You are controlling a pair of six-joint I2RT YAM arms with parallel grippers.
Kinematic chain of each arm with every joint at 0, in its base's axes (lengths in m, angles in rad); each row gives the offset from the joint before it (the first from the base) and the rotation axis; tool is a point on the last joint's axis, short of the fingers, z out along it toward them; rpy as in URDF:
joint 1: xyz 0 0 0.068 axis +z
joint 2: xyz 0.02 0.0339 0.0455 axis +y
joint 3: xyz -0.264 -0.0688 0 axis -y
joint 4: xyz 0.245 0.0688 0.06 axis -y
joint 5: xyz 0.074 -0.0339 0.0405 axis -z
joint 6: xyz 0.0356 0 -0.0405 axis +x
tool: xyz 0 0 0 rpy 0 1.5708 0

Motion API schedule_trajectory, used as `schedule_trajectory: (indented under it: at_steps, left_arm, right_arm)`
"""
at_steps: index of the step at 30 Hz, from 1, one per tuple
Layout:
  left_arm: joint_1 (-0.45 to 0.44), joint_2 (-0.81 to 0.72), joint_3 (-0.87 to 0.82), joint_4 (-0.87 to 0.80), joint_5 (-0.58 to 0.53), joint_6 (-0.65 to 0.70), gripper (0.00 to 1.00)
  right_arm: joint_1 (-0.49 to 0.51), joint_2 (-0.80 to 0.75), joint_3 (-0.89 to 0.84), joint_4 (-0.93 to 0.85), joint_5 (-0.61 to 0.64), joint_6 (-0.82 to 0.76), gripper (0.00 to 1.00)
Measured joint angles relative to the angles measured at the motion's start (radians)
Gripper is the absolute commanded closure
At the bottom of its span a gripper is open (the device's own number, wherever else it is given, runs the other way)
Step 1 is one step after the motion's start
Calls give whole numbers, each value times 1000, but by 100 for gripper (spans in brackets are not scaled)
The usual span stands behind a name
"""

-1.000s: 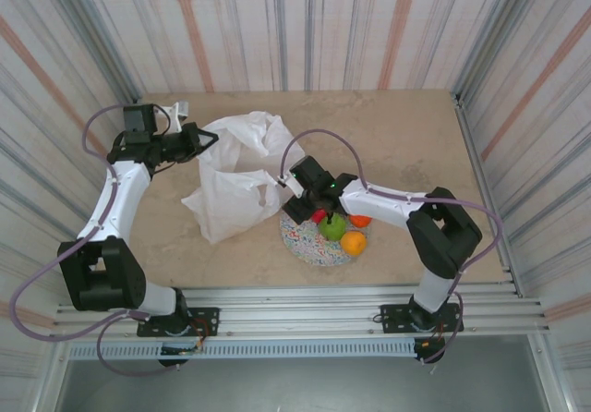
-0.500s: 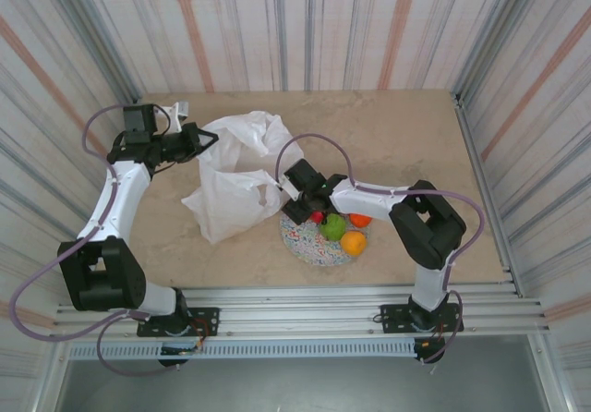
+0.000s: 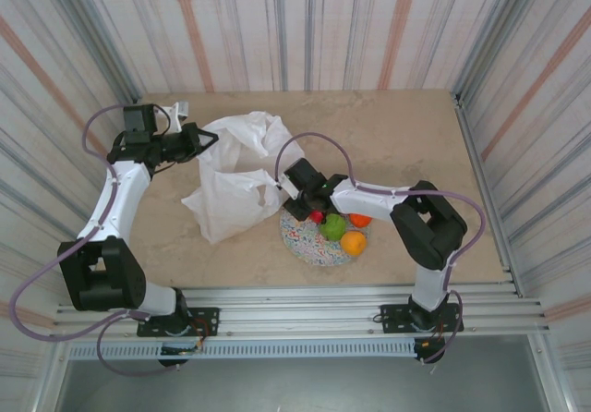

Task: Place the fruits into the plastic bag

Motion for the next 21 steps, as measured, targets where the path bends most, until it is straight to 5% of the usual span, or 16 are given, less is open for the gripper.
schedule_trajectory:
  at_steps: [15,21]
  left_arm:
    - [0,0,0,0,0,0,100]
    - [0,0,0,0,1,0,100]
  right_arm:
    - [-19,-384,-144,2,-126,155,41]
    - [-81,-427,-134,67,-207,228,42]
